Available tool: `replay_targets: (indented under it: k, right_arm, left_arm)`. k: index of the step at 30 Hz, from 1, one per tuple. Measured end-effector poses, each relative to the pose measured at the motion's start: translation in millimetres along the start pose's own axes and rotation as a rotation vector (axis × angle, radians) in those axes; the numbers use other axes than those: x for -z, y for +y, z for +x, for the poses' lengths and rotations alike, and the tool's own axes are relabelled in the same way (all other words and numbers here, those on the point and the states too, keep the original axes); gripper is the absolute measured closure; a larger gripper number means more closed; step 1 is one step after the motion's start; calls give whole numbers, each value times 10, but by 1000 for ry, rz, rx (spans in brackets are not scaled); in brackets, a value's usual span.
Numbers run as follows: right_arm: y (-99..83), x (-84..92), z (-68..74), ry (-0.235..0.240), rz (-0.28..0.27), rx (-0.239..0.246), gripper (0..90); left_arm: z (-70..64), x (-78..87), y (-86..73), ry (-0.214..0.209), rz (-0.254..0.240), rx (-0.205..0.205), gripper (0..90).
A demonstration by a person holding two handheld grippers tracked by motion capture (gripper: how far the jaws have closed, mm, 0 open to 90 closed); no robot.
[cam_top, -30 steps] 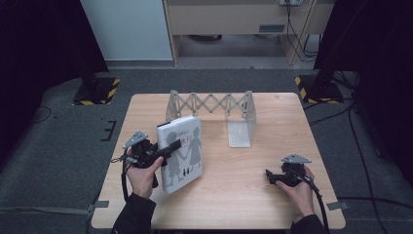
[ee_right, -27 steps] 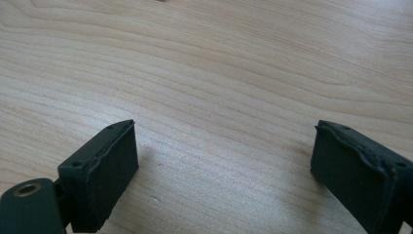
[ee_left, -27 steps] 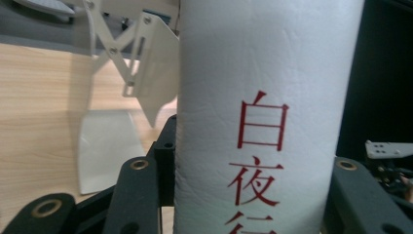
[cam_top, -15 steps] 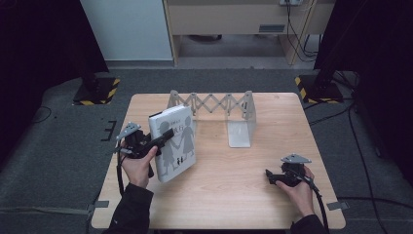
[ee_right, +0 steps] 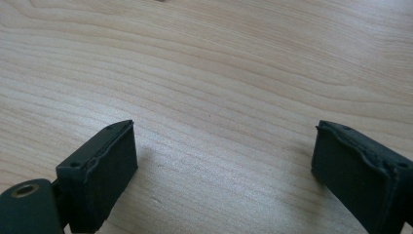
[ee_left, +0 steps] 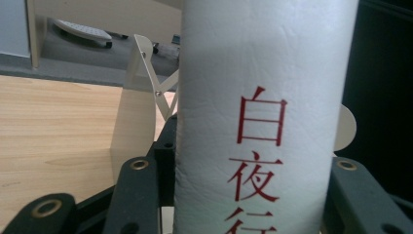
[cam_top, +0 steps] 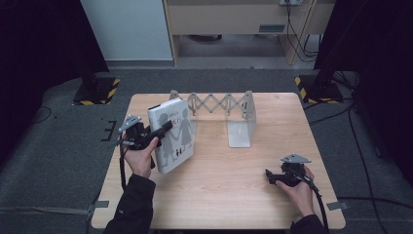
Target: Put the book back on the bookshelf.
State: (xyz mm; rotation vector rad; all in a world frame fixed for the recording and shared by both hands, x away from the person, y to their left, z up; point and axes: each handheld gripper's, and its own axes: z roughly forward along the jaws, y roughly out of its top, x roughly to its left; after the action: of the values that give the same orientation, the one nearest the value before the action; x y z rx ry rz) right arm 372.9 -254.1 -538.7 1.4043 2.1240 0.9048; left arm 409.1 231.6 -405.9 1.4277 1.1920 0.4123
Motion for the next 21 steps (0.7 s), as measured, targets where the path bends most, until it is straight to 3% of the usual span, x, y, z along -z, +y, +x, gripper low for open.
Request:
replay_targets:
  k: [4,21]
  right_arm:
    - [0,0,-1,0,0,0,96]
    - [1,-2,-1,0,0,0,94]
  left_arm:
    - [5,-63,13,15,2,-13,517]
    - [57,-311,34,53,-29,-5,517]
